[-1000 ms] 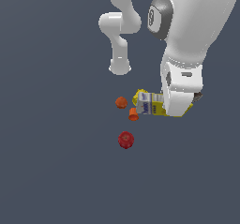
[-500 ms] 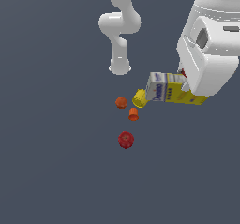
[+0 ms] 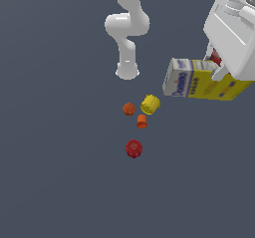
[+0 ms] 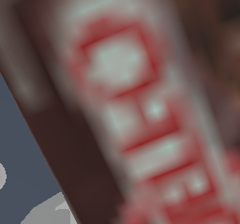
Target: Pick up a designated object from a clutter of objects.
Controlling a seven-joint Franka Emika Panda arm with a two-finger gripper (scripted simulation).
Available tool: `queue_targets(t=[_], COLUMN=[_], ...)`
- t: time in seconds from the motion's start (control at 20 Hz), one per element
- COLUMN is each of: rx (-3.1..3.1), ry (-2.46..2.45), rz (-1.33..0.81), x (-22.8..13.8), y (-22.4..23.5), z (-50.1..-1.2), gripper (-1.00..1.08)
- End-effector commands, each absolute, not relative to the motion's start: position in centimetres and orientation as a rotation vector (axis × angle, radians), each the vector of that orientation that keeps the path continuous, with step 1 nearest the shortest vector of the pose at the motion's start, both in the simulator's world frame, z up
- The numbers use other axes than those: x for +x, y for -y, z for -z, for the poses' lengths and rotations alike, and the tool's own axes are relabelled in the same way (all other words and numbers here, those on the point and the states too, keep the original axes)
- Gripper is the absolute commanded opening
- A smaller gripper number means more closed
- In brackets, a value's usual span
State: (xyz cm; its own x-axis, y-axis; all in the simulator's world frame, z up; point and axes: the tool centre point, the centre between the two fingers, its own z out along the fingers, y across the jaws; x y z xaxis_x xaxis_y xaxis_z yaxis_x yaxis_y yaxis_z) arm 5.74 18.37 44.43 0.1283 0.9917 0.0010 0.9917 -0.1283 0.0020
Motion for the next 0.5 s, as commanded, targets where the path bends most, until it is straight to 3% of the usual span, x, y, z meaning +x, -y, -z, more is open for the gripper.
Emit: queue_targets(t=[0.0,0.45], rx=[2.36,2.36], ry=[-2.073,-2.074], rz=[-0.002,0.0], x=[5.9,6.2], y=[-18.6,-18.8], z=[-45.2,-46.3], gripper=[-1.0,-1.0])
